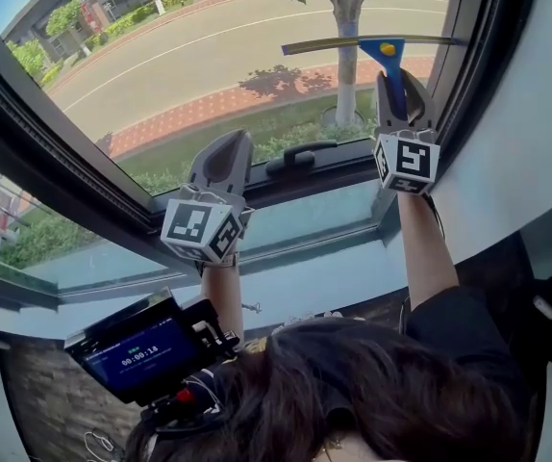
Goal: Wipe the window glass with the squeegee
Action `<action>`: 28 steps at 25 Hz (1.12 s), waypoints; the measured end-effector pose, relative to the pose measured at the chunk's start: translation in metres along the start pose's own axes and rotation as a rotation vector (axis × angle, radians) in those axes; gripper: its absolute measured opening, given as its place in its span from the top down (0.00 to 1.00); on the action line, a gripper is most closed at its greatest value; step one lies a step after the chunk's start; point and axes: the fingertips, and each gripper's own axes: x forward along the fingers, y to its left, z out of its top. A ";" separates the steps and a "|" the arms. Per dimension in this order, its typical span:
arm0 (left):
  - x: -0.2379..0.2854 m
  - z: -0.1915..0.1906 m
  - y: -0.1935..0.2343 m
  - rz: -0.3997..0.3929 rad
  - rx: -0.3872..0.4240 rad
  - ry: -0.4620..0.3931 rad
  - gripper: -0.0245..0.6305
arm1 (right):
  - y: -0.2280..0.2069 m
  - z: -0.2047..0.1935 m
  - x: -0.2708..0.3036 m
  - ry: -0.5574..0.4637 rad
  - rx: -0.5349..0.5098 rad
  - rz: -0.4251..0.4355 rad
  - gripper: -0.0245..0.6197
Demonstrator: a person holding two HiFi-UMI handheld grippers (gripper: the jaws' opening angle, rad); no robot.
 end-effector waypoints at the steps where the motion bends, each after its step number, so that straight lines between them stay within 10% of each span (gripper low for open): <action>1: 0.000 0.000 0.000 -0.001 0.000 0.003 0.96 | 0.001 -0.002 -0.001 0.003 0.002 0.001 0.75; 28: -0.008 -0.023 0.004 0.032 -0.064 0.037 0.96 | 0.021 -0.075 -0.041 0.161 -0.014 0.044 0.75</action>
